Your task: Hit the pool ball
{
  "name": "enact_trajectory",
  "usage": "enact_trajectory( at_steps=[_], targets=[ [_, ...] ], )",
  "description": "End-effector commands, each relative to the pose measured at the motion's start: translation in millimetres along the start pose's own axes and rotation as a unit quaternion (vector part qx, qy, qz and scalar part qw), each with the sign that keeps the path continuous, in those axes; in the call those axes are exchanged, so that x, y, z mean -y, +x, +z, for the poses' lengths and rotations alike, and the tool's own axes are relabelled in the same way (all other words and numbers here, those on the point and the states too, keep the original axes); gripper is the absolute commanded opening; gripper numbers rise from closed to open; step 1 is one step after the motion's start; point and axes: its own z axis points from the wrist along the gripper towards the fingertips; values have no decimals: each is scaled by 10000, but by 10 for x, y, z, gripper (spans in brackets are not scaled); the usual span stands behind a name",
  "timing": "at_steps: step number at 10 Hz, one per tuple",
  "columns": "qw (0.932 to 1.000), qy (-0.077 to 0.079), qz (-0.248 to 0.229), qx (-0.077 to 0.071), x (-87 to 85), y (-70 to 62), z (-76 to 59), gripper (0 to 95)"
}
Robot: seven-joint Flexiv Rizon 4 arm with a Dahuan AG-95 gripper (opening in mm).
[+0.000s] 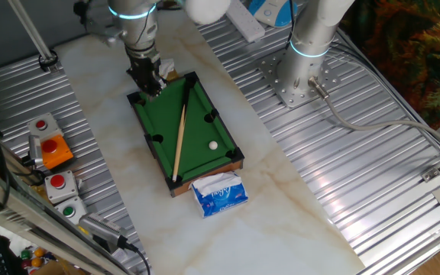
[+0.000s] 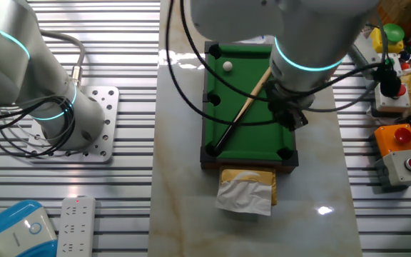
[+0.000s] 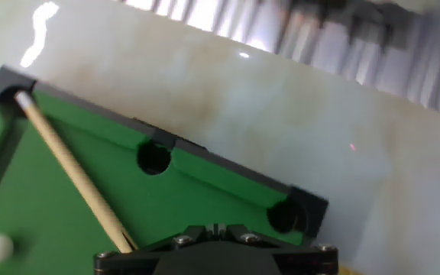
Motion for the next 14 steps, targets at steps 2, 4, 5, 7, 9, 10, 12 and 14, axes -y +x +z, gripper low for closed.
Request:
enact_trajectory(
  at_steps=[2,4,5,7,9,10,12,14],
  targets=[
    [9994,21,-343,-33,-474,-78,414,0],
    [9978,20,-656,-48,-584,-83,505,0],
    [9967,22,-807,-59,-584,-83,505,0],
    [9958,29,-915,-64,-584,-83,502,0],
    [9949,17,-1006,-61,-587,-85,457,0],
    [9938,2,-1111,-74,-590,-87,417,0],
    [9933,-70,-1141,-163,-597,-89,343,190],
    [9935,-90,-1126,-142,-597,-89,340,190]
  ],
)
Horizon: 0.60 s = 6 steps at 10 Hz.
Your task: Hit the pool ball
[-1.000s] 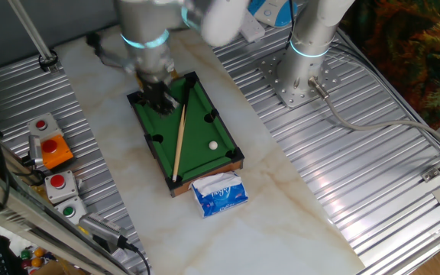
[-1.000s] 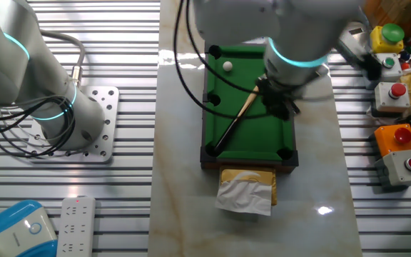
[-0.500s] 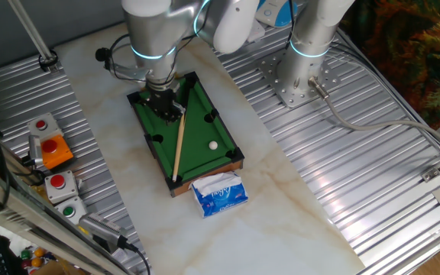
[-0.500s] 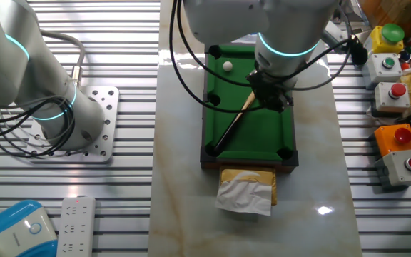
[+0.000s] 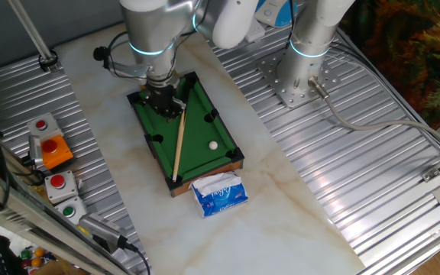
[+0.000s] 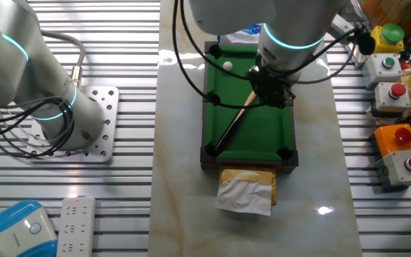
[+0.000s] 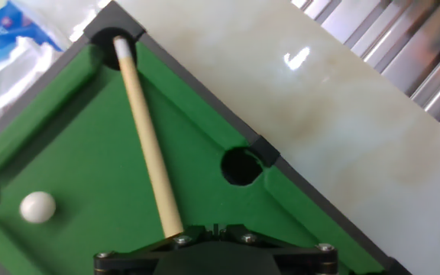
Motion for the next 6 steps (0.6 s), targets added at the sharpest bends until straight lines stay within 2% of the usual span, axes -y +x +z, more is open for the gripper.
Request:
enact_trajectory(
  at_steps=[1,6],
  targets=[
    [10000,-10,-1,71,7,0,22,190],
    [9999,-14,-62,80,-47,-12,72,190]
  ],
)
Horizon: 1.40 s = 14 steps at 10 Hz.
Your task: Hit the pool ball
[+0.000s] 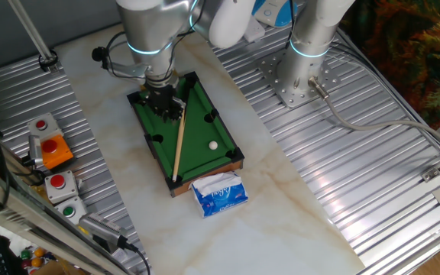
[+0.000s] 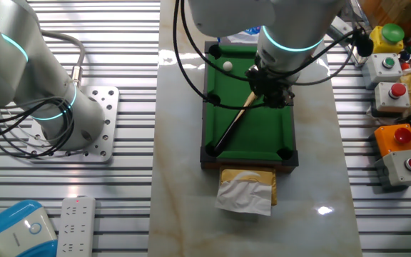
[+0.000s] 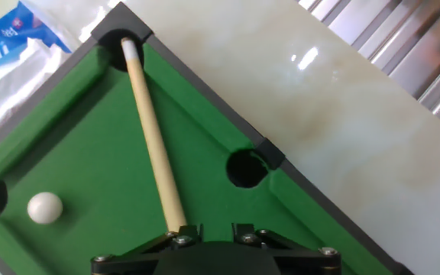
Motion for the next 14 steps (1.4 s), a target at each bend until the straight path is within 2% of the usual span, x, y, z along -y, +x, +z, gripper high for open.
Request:
enact_trajectory(
  at_steps=[1,2,3,6,8,10,12,14],
  targets=[
    [10000,-45,-51,20,1,12,8,190],
    [10000,-36,-65,9,1,18,10,190],
    [9999,-57,-141,-47,-2,89,39,380],
    [9996,-112,-241,-69,-13,243,97,380],
    [9994,-158,-280,-134,-17,276,106,380],
    [9993,-197,-289,-137,-25,347,124,380],
    [9992,-205,-326,-144,-51,521,175,380],
    [9990,-345,-275,-114,-71,616,179,380]
  ],
)
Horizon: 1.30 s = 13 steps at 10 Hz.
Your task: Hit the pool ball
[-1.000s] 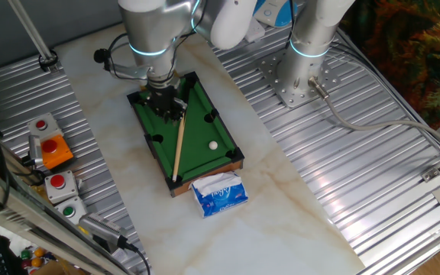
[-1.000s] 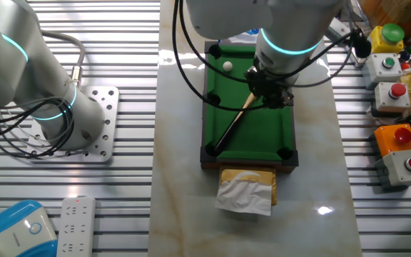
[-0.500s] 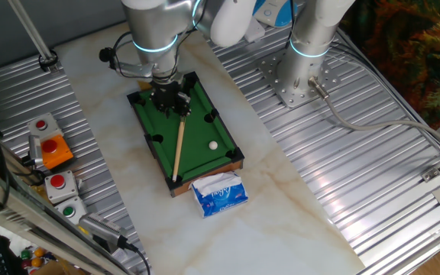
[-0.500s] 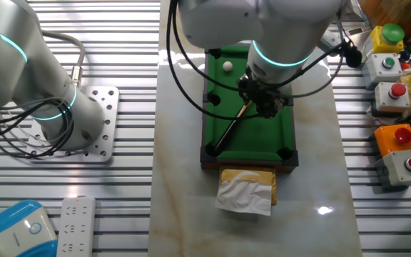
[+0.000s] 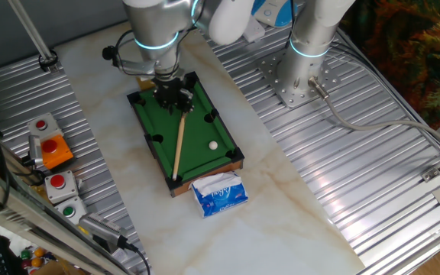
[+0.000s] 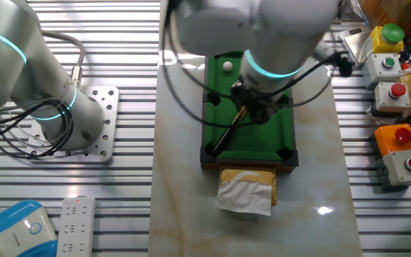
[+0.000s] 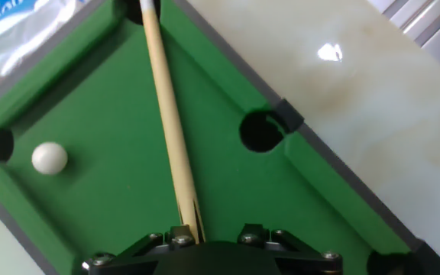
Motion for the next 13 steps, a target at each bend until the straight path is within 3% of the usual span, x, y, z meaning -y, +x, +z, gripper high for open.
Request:
enact_trajectory(
  at_steps=[1,5,8,9,12,13],
  targets=[
    [10000,-86,-12,-17,-25,72,9,380],
    [9999,-57,-72,-40,-57,180,35,380],
    [9988,104,-414,-255,-72,221,27,380],
    [9984,134,-467,-277,-73,225,24,190],
    [9955,247,-817,-407,-75,231,26,190],
    [9942,311,-906,-478,-75,231,26,0]
  ],
)
